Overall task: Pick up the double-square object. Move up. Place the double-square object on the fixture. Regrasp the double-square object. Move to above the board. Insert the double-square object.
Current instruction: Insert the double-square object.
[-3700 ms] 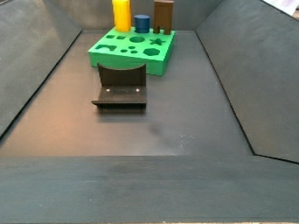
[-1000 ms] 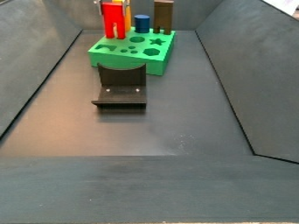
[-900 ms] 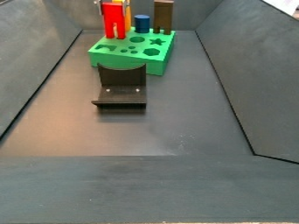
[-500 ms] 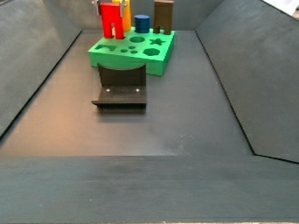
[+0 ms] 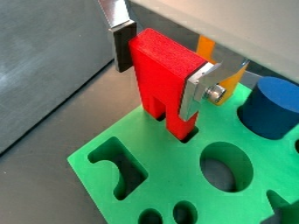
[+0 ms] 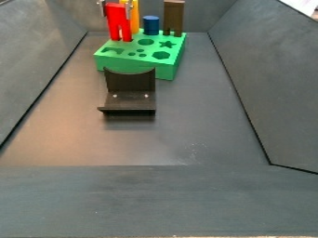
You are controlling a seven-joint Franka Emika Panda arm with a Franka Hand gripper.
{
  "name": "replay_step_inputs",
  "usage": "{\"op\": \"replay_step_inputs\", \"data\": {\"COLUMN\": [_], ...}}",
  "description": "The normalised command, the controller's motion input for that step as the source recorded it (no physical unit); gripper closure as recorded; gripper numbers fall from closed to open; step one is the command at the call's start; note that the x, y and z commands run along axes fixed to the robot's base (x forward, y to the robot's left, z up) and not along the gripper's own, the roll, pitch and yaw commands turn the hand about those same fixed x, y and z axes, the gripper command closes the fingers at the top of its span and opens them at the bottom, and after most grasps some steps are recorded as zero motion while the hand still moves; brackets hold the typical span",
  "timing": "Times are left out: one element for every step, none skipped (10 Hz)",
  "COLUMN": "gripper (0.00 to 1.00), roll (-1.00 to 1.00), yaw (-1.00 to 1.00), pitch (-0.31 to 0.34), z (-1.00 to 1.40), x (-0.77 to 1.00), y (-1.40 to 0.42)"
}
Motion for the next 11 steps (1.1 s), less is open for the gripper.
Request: {"op": "replay_step_inputs", "data": {"gripper": [1.00, 1.00, 1.00, 1.00, 1.00, 1.00, 1.00, 1.00, 1.00, 1.00, 1.00], "roll": [0.00, 0.03, 0.06, 0.16, 0.30, 0.33, 0.36, 0.37, 0.21, 0.00, 0.00], "yaw": [-0.07, -0.06, -0.04, -0.01, 0.00, 0.00, 0.00, 0.00, 0.00, 0.00, 0.00], "pitch": [0.000, 0.000, 0.000, -0.027, -0.123, -0.143, -0.146, -0.144, -0.131, 0.009, 0.000], "z": [-0.10, -0.07, -0.12, -0.31, -0.59, -0.65, -0.61, -0.58, -0.45, 0.00, 0.00], "x": [-0.17, -0.15, -0.17, -0.19, -0.18, -0.18, -0.19, -0.34, -0.42, 0.00, 0.00], "y": [0.03, 0.00, 0.00, -0.06, -0.21, -0.21, -0.18, -0.11, 0.00, 0.00, 0.00]}}
